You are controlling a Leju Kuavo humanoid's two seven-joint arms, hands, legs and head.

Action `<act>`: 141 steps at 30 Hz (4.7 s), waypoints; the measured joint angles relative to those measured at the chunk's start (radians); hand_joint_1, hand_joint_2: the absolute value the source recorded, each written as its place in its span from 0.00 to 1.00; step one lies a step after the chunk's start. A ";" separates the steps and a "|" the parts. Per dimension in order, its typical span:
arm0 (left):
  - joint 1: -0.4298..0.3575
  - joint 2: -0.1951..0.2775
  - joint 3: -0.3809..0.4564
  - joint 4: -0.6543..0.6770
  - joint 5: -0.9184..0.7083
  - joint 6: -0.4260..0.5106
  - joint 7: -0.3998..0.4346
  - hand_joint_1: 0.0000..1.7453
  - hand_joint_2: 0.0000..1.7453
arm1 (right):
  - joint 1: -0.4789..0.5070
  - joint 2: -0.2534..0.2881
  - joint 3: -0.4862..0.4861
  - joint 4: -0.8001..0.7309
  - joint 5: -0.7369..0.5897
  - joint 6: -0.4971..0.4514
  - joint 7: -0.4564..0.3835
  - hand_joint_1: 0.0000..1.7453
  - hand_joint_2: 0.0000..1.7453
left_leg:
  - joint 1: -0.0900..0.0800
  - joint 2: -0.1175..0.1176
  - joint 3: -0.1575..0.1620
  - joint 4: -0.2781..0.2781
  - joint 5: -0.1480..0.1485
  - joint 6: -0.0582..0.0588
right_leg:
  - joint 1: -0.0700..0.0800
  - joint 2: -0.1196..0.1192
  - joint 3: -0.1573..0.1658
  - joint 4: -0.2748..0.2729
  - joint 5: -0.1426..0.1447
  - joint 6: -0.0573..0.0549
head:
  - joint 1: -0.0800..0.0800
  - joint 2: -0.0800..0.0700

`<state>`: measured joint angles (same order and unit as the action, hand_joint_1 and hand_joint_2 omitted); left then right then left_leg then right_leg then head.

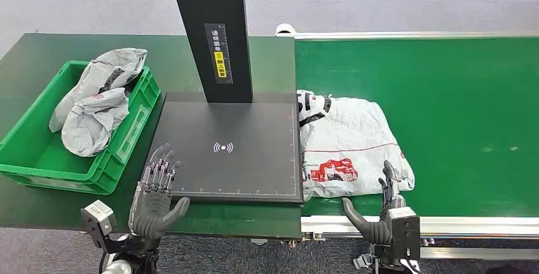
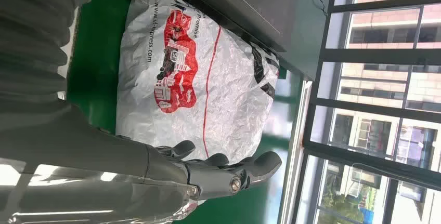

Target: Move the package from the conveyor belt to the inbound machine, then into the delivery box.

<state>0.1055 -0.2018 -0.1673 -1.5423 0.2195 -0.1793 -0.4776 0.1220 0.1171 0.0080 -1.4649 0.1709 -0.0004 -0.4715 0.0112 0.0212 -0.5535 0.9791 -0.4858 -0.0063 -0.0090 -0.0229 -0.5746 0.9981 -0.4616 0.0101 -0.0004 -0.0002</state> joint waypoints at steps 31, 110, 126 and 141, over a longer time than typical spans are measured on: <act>-0.007 -0.008 0.004 0.010 -0.027 -0.026 0.029 0.00 1.00 | -0.227 -0.095 -0.159 0.257 0.449 -0.125 0.309 0.00 1.00 | -0.001 0.001 0.001 0.001 0.000 0.000 | -0.001 0.001 0.001 0.000 0.002 0.000 | 0.000 0.000; -0.077 0.011 0.068 -0.146 -0.183 0.093 -0.034 0.00 1.00 | -0.487 -0.007 0.313 0.267 -0.017 0.166 0.211 1.00 1.00 | 0.001 0.001 0.001 0.000 0.001 -0.001 | 0.001 0.001 0.001 0.001 0.001 0.000 | 0.000 0.000; -0.084 0.008 0.045 -0.134 -0.216 0.067 0.012 0.00 1.00 | -0.528 0.015 0.375 0.445 0.006 0.249 0.171 0.00 1.00 | 0.001 0.001 0.001 0.000 0.001 -0.001 | 0.001 0.001 0.000 0.001 0.001 0.000 | 0.000 0.000; -0.242 0.003 0.000 0.123 -0.268 0.079 0.034 0.00 1.00 | -0.511 -0.011 0.474 0.244 -0.045 0.365 0.096 0.00 1.00 | 0.001 0.001 0.002 0.001 0.002 -0.001 | 0.001 0.001 0.000 0.001 0.002 0.000 | 0.000 0.000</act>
<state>-0.1363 -0.1985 -0.1673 -1.4190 -0.0484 -0.1000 -0.4436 -0.3885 0.1063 0.4823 -1.2204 0.1260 0.3643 -0.3754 0.0125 0.0226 -0.5520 0.9798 -0.4843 -0.0076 -0.0077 -0.0215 -0.5746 0.9991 -0.4600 0.0098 -0.0004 0.0000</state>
